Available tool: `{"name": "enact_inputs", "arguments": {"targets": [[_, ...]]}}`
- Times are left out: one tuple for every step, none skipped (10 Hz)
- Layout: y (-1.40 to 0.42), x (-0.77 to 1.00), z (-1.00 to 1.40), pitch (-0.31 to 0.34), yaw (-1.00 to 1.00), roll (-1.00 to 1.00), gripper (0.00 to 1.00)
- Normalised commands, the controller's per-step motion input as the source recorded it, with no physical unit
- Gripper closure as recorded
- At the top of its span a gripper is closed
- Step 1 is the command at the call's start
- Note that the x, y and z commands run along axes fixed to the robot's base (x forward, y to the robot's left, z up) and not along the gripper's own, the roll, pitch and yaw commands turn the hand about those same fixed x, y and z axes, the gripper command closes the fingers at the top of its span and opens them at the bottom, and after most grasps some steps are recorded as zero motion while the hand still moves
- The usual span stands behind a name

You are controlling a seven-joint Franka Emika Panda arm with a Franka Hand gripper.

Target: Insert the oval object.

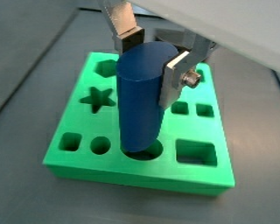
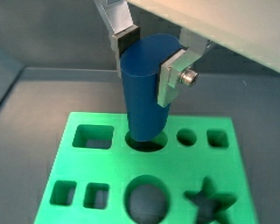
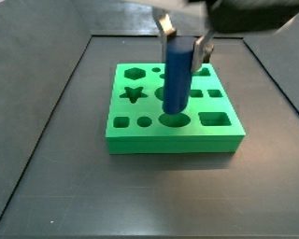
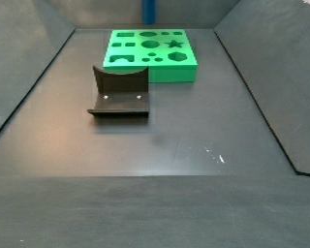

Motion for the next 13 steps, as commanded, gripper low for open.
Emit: {"name": "enact_inputs", "arguments": {"targets": [[0.0, 0.02, -0.21, 0.0, -1.0, 0.0, 1.0], [0.0, 0.0, -0.25, 0.0, -1.0, 0.01, 1.0], [0.0, 0.0, -0.26, 0.0, -1.0, 0.01, 1.0], [0.0, 0.0, -0.25, 0.0, -1.0, 0.01, 1.0], [0.0, 0.0, -0.27, 0.0, -1.0, 0.02, 1.0], [0.0, 0.0, -0.35, 0.0, -1.0, 0.05, 1.0], [0.0, 0.0, -0.33, 0.0, -1.0, 0.04, 1.0], [0.0, 0.0, -0.32, 0.0, -1.0, 0.04, 1.0], [0.0, 0.0, -0.29, 0.0, -1.0, 0.02, 1.0], [0.0, 0.13, -0.22, 0.0, -0.95, 0.0, 1.0], [0.0, 0.32, -0.2, 0.0, -0.77, 0.01, 1.0], [0.0, 0.47, -0.23, 0.021, -0.59, 0.05, 1.0], [0.0, 0.47, -0.36, 0.027, -0.41, 0.0, 1.0]]}}
